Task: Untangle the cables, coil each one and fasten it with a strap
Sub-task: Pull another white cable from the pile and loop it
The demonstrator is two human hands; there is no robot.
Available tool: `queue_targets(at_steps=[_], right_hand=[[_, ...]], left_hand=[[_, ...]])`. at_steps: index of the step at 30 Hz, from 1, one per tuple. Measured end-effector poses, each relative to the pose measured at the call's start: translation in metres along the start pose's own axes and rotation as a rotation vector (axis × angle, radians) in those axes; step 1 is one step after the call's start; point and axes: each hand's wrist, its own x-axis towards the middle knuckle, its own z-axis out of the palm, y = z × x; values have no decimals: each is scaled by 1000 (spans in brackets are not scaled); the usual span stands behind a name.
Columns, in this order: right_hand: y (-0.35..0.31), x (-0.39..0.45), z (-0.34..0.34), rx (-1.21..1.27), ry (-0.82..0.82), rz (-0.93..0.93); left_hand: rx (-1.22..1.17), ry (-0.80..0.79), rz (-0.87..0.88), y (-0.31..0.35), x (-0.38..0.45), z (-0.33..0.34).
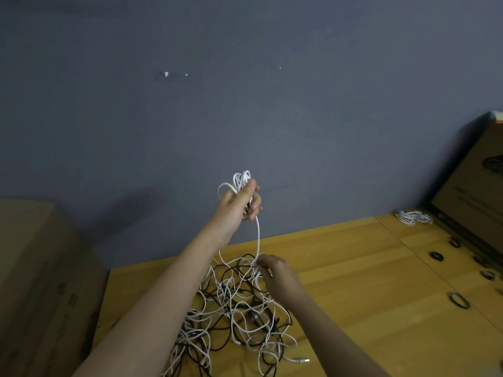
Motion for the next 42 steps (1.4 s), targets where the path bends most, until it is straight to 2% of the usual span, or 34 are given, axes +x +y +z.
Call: queue_targets(at_steps=[5, 8, 10, 12, 15, 17, 18, 21, 23, 26, 28, 32, 36, 40, 42], right_hand=[[-11, -13, -6, 248, -71, -112], [-18, -25, -16, 208, -81, -223], [-24, -30, -25, 101, -2, -337], [-28, -30, -36, -24, 123, -438], [-26, -22, -56, -8, 361, -445], [-20, -17, -72, 95, 490, -328], [-18, -14, -81, 187, 493, -254], [-21, -6, -100, 484, 296, -94], [-30, -3, -108, 524, 147, -86], [-44, -2, -110, 587, -63, -94], [-53, -4, -108, 691, -155, -34], [-54, -6, -96, 793, -221, -3], [-49, -12, -88, 930, -278, -30], [-55, -16, -80, 928, -165, -27], [-55, -16, -75, 953, -51, -9]], left_hand=[[205, 6, 62, -18, 12, 2], [375, 57, 19, -35, 22, -5], [562, 39, -2, -44, 26, -8], [796, -48, -48, -49, 25, -9], [1020, -220, -169, -49, 16, -9], [1008, -322, -222, -45, 7, -9], [975, -360, -241, -42, 2, -9], [707, -471, -303, -30, -13, -5], [505, -537, -348, -19, -21, -3], [375, -635, -370, -7, -26, -4], [324, -661, -376, -7, -26, -8], [369, -584, -423, -10, -26, -14], [398, -394, -412, -10, -23, -13], [416, -148, -326, -16, -19, -11], [375, -129, -295, -17, -19, -11]])
